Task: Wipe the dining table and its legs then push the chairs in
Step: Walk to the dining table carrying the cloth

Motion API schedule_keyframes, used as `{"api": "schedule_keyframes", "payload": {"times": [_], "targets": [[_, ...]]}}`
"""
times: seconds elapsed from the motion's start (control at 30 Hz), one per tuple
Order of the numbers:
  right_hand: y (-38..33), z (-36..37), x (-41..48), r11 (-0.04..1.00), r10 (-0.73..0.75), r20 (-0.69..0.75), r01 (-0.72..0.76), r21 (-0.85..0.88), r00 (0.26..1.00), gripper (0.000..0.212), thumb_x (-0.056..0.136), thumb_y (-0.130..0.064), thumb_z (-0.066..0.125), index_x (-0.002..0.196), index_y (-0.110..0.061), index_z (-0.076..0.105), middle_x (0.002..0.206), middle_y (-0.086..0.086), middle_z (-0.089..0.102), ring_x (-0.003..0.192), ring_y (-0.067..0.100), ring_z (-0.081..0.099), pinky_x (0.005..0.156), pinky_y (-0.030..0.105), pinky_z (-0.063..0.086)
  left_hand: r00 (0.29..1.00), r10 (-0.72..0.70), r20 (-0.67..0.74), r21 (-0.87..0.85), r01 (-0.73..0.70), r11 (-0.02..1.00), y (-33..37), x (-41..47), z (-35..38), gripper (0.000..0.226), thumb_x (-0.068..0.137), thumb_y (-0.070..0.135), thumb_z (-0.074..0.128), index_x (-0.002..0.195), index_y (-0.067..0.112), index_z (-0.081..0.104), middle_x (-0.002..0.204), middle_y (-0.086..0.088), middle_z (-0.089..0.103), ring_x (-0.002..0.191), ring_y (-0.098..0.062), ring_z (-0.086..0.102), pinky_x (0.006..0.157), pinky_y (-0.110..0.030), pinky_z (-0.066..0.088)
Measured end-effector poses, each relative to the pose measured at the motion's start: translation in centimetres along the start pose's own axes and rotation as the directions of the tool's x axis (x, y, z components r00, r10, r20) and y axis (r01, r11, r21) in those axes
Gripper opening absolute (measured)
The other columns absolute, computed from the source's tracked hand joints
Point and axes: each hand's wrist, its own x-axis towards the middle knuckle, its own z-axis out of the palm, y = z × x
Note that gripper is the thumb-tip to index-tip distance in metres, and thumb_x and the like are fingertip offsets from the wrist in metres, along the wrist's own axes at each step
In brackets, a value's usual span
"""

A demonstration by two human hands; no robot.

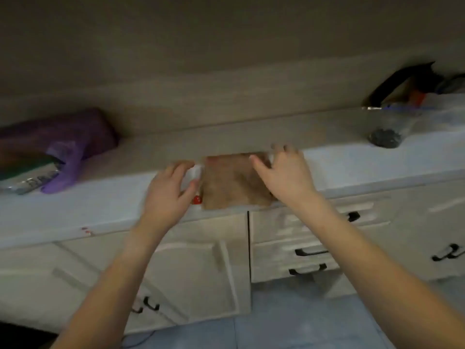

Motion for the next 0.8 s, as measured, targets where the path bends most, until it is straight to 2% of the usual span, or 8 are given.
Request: {"api": "schedule_keyframes", "payload": {"times": [0.07,0.17,0.3,0.4,0.47,0.57,0.63,0.8], "targets": [[-1.2,0.5,0.4,0.969,0.073,0.117,-0.043,-0.244,0.990,0.072,0.086,-0.068,0.041,0.108,-0.002,0.063,0.110,0.020,0.064,0.107,0.035,0.054,0.089,0.041,0.041,0.997,-0.049,0.065,0.053,0.045,0.998,-1.3,0.8,0.2,0.060,0.083,0.053,0.030,0.124,0.016,0.055,0.128,-0.008,0.056,0.117,-0.028,0.052,0.099,-0.036,0.040],[-2.8,0.8,0.5,0.965,0.097,0.228,-0.036,-0.259,0.969,0.061,0.084,-0.061,0.053,0.104,-0.006,0.067,0.109,0.016,0.066,0.110,0.032,0.055,0.084,0.035,0.043,0.989,-0.098,0.110,0.073,0.091,0.993,-3.0,1.5,1.0,0.066,0.081,0.056,0.025,0.122,0.015,0.057,0.129,-0.008,0.055,0.121,-0.028,0.048,0.104,-0.037,0.036],[-3.2,0.5,1.1,0.983,0.178,0.310,-0.184,-0.011,0.934,0.038,0.078,-0.040,0.071,0.092,-0.005,0.068,0.101,0.015,0.069,0.099,0.030,0.064,0.072,0.030,0.046,0.993,-0.077,0.091,0.083,0.069,0.994,-3.4,1.5,1.3,0.065,0.080,0.055,0.025,0.121,0.017,0.058,0.128,-0.006,0.055,0.121,-0.027,0.046,0.104,-0.036,0.035],[-3.1,0.5,0.9,0.927,0.271,0.400,-0.349,0.136,0.876,0.032,0.071,-0.036,0.076,0.071,-0.008,0.062,0.071,0.006,0.062,0.074,0.023,0.063,0.059,0.030,0.044,0.990,-0.086,0.109,0.085,0.077,0.993,-3.5,1.4,1.4,0.064,0.080,0.054,0.026,0.124,0.018,0.056,0.131,-0.004,0.053,0.123,-0.024,0.044,0.105,-0.036,0.034],[-3.1,1.0,0.7,0.851,0.262,0.383,-0.399,0.341,0.886,0.028,0.071,-0.033,0.076,0.068,-0.007,0.065,0.065,0.005,0.064,0.069,0.022,0.065,0.059,0.033,0.048,0.991,-0.083,0.102,0.084,0.074,0.994,-3.5,1.4,1.4,0.063,0.080,0.053,0.026,0.123,0.019,0.057,0.130,-0.003,0.054,0.122,-0.024,0.044,0.104,-0.035,0.035],[-3.4,1.7,-0.1,0.685,0.200,0.284,-0.341,0.643,0.938,0.016,0.079,-0.030,0.072,0.073,-0.016,0.067,0.081,0.008,0.072,0.084,0.023,0.069,0.074,0.039,0.054,0.991,-0.089,0.100,0.047,0.084,0.995,-3.5,1.4,1.3,0.059,0.081,0.048,0.030,0.121,0.018,0.059,0.128,-0.003,0.056,0.120,-0.024,0.046,0.102,-0.033,0.035],[-4.0,1.5,-0.8,0.561,0.158,0.250,-0.295,0.774,0.955,0.017,0.082,-0.030,0.069,0.092,-0.016,0.068,0.091,0.003,0.073,0.090,0.018,0.069,0.083,0.041,0.055,0.990,-0.103,0.100,-0.019,0.105,0.994,-3.3,1.0,0.8,0.054,0.081,0.046,0.034,0.117,0.016,0.061,0.124,-0.003,0.059,0.118,-0.023,0.049,0.099,-0.029,0.036],[-6.1,-1.6,-3.5,0.376,-0.002,0.201,-0.186,0.908,0.980,0.014,0.085,-0.012,0.069,0.093,-0.021,0.063,0.084,-0.009,0.072,0.082,0.004,0.069,0.074,0.025,0.056,0.986,-0.155,-0.058,-0.171,0.143,0.975,-2.6,-3.9,-1.8,0.039,0.086,0.042,0.040,0.104,0.018,0.065,0.104,0.004,0.064,0.102,-0.015,0.057,0.090,-0.029,0.045]]}}
